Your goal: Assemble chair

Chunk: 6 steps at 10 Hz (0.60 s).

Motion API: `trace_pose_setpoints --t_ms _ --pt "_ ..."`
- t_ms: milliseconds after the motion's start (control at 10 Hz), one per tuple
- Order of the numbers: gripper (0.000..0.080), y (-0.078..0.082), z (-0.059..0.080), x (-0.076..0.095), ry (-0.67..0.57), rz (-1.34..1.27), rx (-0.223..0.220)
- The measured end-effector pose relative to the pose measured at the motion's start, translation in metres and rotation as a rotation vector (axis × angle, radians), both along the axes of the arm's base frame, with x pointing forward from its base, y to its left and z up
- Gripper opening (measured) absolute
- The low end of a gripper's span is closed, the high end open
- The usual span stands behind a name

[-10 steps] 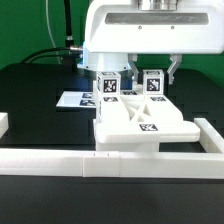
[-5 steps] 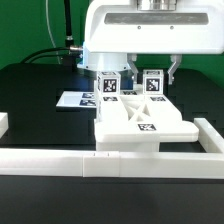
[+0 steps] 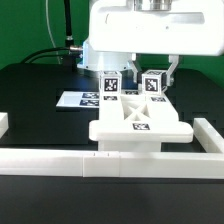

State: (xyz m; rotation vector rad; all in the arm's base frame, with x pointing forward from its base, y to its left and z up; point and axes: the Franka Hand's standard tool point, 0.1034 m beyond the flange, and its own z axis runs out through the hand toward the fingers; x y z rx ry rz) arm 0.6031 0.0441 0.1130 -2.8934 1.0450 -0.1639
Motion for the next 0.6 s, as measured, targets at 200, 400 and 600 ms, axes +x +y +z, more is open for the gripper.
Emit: trace_pose_setpoints --t_ms 200,400,600 --pt "0.0285 0.0032 -0.0007 0.0028 -0.017 -0.201 0.034" --pt "0.0285 0.0062 -0.0011 0.0056 -0.029 -0.404 0.069" --pt "0.0285 0.0066 -0.0011 0.0055 -0.024 -0.526 0.092"
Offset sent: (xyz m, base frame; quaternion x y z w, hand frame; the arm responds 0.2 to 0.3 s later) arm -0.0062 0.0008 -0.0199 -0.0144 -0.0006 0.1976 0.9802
